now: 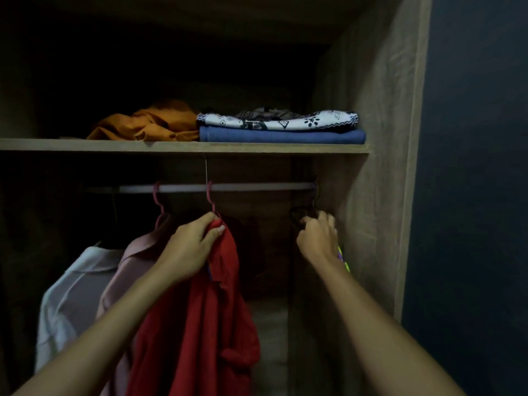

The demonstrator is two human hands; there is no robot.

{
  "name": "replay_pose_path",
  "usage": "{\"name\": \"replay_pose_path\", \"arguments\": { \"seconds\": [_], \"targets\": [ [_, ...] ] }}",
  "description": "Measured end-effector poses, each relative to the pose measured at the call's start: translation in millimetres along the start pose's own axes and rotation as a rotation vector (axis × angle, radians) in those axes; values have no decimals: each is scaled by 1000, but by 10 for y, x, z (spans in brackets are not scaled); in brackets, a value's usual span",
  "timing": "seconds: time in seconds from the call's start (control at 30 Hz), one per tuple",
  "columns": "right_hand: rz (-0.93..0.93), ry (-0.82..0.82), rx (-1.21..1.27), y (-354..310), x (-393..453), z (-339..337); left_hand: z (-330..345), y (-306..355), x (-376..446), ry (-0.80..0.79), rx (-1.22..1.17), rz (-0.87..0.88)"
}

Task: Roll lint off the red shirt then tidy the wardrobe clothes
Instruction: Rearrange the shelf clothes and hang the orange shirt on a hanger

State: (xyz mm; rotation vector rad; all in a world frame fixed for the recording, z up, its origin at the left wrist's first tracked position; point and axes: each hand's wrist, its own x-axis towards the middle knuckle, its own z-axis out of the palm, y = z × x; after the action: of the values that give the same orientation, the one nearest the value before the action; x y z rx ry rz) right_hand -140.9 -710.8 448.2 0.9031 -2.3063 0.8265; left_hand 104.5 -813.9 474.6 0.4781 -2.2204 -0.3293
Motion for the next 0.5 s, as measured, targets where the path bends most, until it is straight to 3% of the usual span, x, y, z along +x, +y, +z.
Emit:
{"name": "replay_pose_path", "arguments": {
  "seconds": [0.2,0.5],
  "targets": [
    [-84,5,-395,72,275,248,69,-135,167,27,15,3],
    [-55,-90,-278,5,642,243,199,-216,286,17,-20,-26]
  ]
}}
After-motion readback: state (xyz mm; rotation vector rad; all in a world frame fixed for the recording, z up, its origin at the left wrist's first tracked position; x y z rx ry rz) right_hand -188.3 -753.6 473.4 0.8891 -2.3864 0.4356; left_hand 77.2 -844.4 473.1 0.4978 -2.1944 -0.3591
